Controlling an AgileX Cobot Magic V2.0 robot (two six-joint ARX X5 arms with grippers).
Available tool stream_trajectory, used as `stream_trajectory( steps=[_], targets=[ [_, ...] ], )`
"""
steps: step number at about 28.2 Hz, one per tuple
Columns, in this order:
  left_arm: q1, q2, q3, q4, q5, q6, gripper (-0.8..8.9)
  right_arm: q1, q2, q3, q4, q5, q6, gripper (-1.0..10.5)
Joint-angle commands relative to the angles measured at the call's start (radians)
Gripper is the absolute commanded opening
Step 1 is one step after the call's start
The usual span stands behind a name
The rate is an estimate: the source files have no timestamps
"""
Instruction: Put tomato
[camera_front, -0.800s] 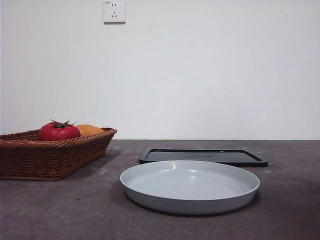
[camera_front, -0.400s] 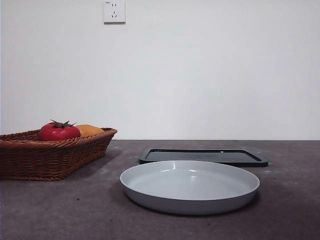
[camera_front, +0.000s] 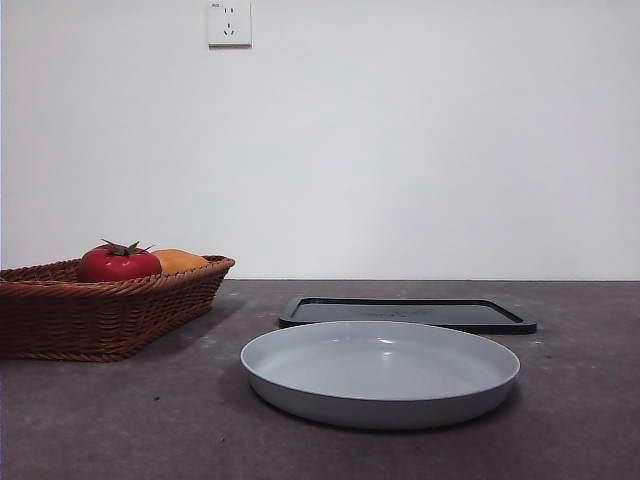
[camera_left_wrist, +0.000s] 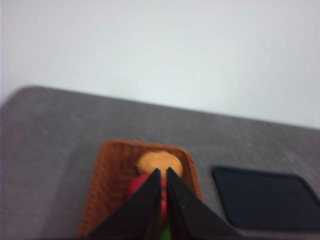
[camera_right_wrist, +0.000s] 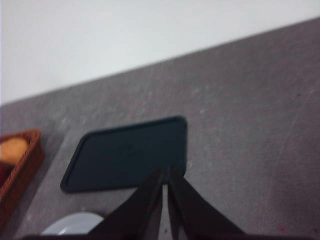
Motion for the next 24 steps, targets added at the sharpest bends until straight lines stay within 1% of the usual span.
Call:
stream_trajectory(
  steps=[1, 5, 8, 11, 12, 14, 16, 18, 19, 20, 21, 22, 23, 24],
  targets=[
    [-0.013, 0.09, 0.079, -0.045, 0.059, 0.0, 0.16, 0.014, 0.097, 0.088, -0.036, -0.024, -0.079, 0.1],
    [-0.037, 0.201, 0.144, -0.119, 0.136, 0.019, 0.16, 0.04, 0.216, 0.179, -0.108, -0.035, -0.156, 0.1],
    [-0.055, 0.259, 0.158, -0.151, 0.178, 0.039, 0.16, 0.063, 0.274, 0.213, -0.129, -0.089, -0.232, 0.1],
    [-0.069, 0.303, 0.158, -0.165, 0.215, 0.04, 0.17, 0.085, 0.304, 0.215, -0.125, -0.147, -0.258, 0.1],
    [-0.073, 0.315, 0.158, -0.166, 0.228, 0.04, 0.19, 0.09, 0.31, 0.215, -0.125, -0.154, -0.266, 0.1],
    [-0.081, 0.343, 0.158, -0.166, 0.234, 0.04, 0.19, 0.101, 0.315, 0.215, -0.121, -0.154, -0.29, 0.1],
    [-0.081, 0.354, 0.158, -0.165, 0.234, 0.04, 0.2, 0.101, 0.314, 0.215, -0.112, -0.154, -0.294, 0.1],
    [-0.081, 0.354, 0.158, -0.164, 0.234, 0.04, 0.45, 0.101, 0.314, 0.215, -0.113, -0.154, -0.294, 0.1],
    [-0.081, 0.354, 0.158, -0.164, 0.234, 0.04, 1.4, 0.101, 0.314, 0.215, -0.114, -0.153, -0.294, 0.7],
    [-0.081, 0.354, 0.158, -0.164, 0.234, 0.04, 2.77, 0.101, 0.314, 0.215, -0.113, -0.152, -0.294, 1.9],
    [-0.081, 0.354, 0.158, -0.163, 0.234, 0.039, 4.8, 0.101, 0.314, 0.215, -0.113, -0.151, -0.293, 4.0],
    [-0.081, 0.354, 0.158, -0.163, 0.234, 0.039, 6.29, 0.101, 0.314, 0.215, -0.113, -0.151, -0.293, 5.5],
    [-0.081, 0.354, 0.158, -0.163, 0.234, 0.039, 7.3, 0.101, 0.314, 0.215, -0.113, -0.151, -0.293, 6.3],
    [-0.081, 0.354, 0.158, -0.164, 0.234, 0.039, 7.51, 0.101, 0.314, 0.215, -0.113, -0.152, -0.293, 6.4]
  ],
)
